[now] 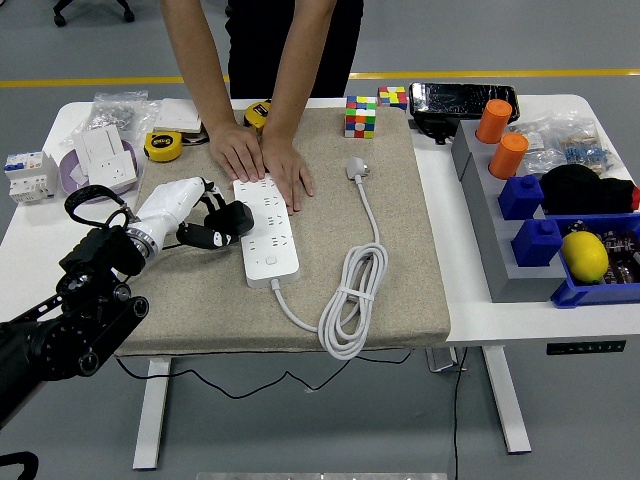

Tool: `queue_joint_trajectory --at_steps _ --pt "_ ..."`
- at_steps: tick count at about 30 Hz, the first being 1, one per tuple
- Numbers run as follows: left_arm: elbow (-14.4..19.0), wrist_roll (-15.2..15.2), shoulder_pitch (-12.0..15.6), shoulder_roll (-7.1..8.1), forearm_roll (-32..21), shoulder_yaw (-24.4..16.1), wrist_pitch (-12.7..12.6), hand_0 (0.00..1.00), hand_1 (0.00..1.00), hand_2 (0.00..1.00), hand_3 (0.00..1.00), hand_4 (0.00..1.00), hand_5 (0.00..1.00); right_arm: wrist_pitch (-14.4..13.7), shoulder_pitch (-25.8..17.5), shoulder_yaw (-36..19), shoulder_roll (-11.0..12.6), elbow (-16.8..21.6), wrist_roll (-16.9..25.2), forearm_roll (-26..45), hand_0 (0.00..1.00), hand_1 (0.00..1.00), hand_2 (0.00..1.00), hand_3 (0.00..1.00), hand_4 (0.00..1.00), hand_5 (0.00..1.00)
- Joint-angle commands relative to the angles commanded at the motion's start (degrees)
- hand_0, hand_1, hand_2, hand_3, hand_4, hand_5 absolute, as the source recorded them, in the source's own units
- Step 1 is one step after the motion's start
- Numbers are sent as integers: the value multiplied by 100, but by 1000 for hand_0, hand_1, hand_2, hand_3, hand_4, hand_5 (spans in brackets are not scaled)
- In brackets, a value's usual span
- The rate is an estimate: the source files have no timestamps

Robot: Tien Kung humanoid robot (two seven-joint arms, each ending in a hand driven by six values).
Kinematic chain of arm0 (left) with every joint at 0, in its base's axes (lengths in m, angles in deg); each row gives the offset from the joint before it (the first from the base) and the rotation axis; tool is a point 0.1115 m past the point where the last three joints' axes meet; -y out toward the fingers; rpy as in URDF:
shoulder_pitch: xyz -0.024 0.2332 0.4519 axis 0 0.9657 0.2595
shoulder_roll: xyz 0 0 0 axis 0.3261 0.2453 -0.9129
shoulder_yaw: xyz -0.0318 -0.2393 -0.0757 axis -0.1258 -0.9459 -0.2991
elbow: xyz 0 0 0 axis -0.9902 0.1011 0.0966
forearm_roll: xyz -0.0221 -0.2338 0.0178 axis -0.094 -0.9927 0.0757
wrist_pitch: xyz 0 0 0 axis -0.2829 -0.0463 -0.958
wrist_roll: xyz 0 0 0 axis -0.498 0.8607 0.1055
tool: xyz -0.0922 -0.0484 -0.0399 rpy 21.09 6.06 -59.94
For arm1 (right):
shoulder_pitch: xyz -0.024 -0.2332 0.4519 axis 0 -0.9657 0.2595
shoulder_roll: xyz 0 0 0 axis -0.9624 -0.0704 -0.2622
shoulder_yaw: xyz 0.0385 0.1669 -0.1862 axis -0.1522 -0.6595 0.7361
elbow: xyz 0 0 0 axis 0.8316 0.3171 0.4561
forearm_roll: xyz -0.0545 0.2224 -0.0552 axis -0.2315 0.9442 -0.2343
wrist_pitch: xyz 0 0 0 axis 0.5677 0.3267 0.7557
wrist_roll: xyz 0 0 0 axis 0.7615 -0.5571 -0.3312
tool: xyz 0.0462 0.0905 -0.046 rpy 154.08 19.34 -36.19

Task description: Pick up the plug,place it near the board,insert it into the board,press the button

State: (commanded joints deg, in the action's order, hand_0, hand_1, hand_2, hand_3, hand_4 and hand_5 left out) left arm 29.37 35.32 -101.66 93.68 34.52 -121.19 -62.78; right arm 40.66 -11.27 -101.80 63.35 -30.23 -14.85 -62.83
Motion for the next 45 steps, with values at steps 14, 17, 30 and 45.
queue_joint_trajectory --at_steps 14,17,30,45 --pt "-9 9 -19 13 -24 -5 101 674 736 606 581 569 4 9 14 -4 11 0 -1 -10 830 759 755 786 998 834" --pt "-9 6 -13 16 -32 -6 134 728 792 752 637 700 58 10 16 1 12 0 2 -6 830 759 755 787 998 834" --pt "178 -43 17 61 -29 -93 364 776 861 817 816 938 175 9 21 -25 10 0 1 -16 829 760 755 787 998 836" --pt "977 -153 369 104 -168 -645 766 806 901 856 841 998 219 -2 17 -44 -4 0 7 -6 829 760 755 786 998 836"
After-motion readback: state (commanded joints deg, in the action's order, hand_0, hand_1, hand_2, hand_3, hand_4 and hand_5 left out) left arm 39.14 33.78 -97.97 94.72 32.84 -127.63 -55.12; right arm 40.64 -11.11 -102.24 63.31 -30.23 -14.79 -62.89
